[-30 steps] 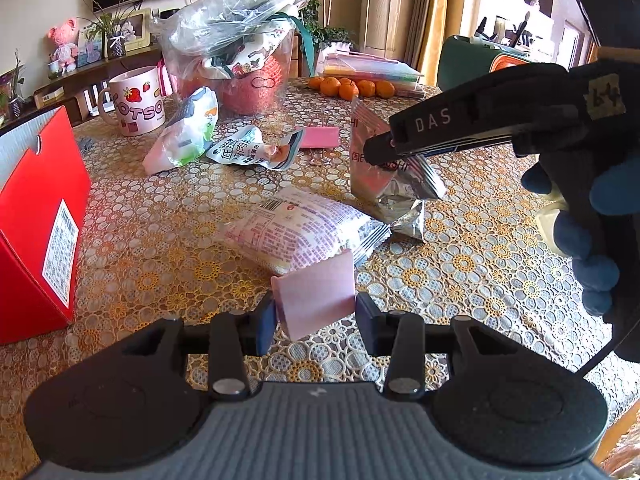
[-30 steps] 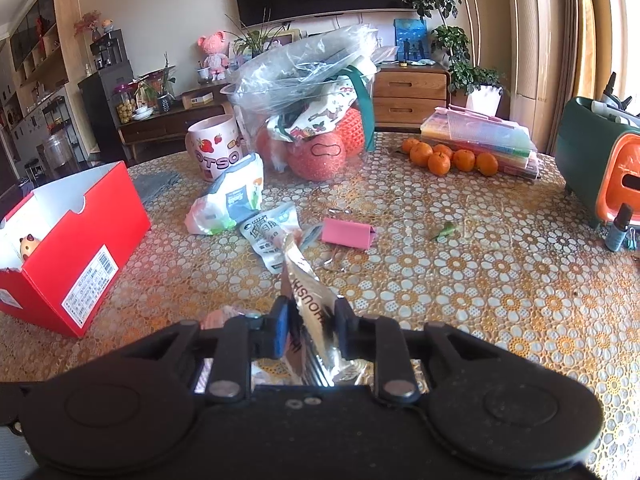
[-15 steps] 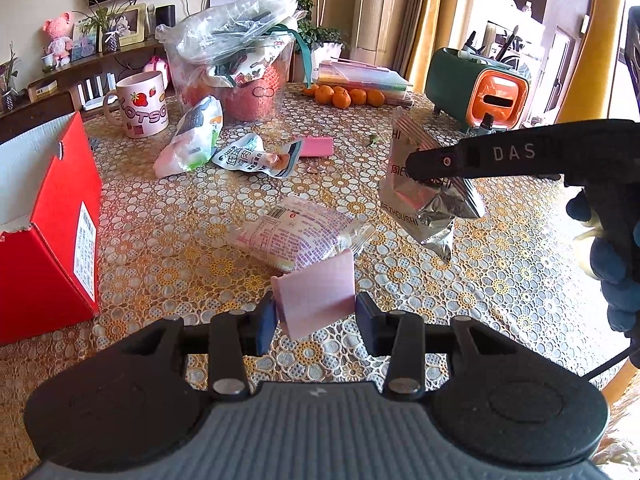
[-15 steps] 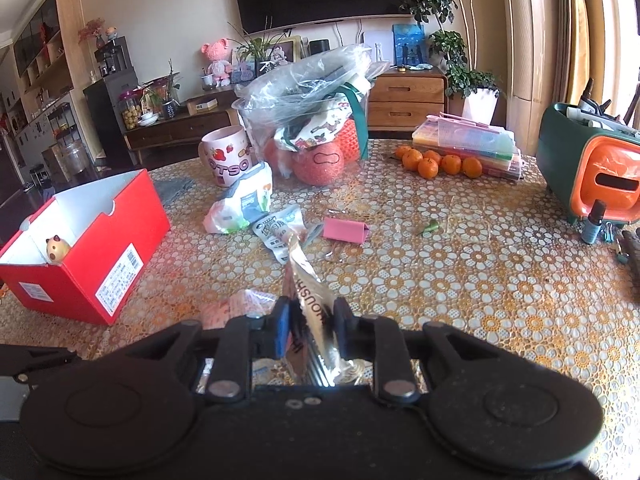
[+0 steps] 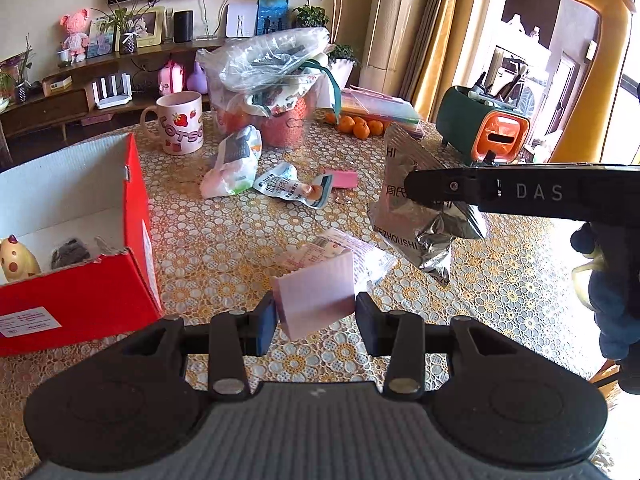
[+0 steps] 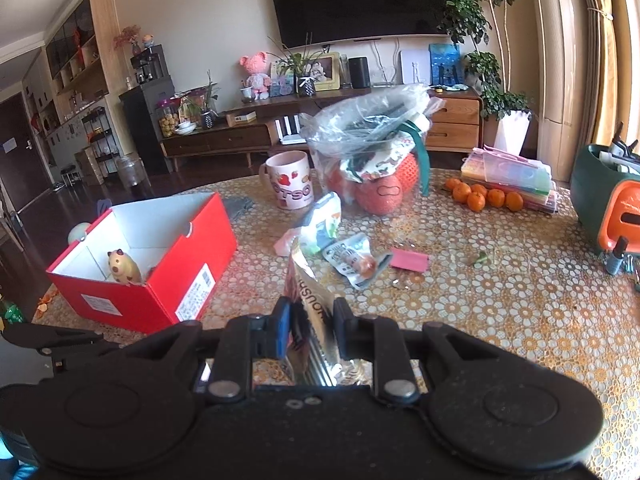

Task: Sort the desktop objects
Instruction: 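Carry the silver packet with the right tool while the left tool carries the pink card over the red box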

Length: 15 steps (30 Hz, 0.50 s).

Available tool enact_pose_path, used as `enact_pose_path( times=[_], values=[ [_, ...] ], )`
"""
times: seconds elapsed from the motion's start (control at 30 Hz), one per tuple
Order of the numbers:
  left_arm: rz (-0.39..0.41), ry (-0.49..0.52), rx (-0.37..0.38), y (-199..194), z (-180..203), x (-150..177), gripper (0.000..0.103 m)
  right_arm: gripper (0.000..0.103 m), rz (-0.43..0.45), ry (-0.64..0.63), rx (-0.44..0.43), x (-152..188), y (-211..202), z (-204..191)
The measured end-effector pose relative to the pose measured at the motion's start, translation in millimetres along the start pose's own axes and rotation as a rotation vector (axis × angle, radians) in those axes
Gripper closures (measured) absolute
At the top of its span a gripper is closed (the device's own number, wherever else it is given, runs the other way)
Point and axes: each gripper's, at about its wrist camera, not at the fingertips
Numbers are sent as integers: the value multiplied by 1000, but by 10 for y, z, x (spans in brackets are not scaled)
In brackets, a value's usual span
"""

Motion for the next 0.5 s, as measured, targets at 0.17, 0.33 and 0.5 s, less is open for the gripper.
enact_pose_path(
  times=[0.17,0.33,0.5],
  values=[
    [34,-7,-37,-261,-277,-67,62,88,9,-12,-53,-203,11,-239],
    [52,-24,-93,-392,-610,-105,62,93,30,-66,-79,-413,95,-562],
    [48,-53,-134,-433,-929,-71,62,85,-15,-120,-60,-468,339,-742]
  ],
)
Point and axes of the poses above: each gripper's, at about its wrist camera, not at the fingertips, and y roughly the way its jaws point, z to its right, x to its underside, and after that the axes turned 11 degrees about -z, right-handed
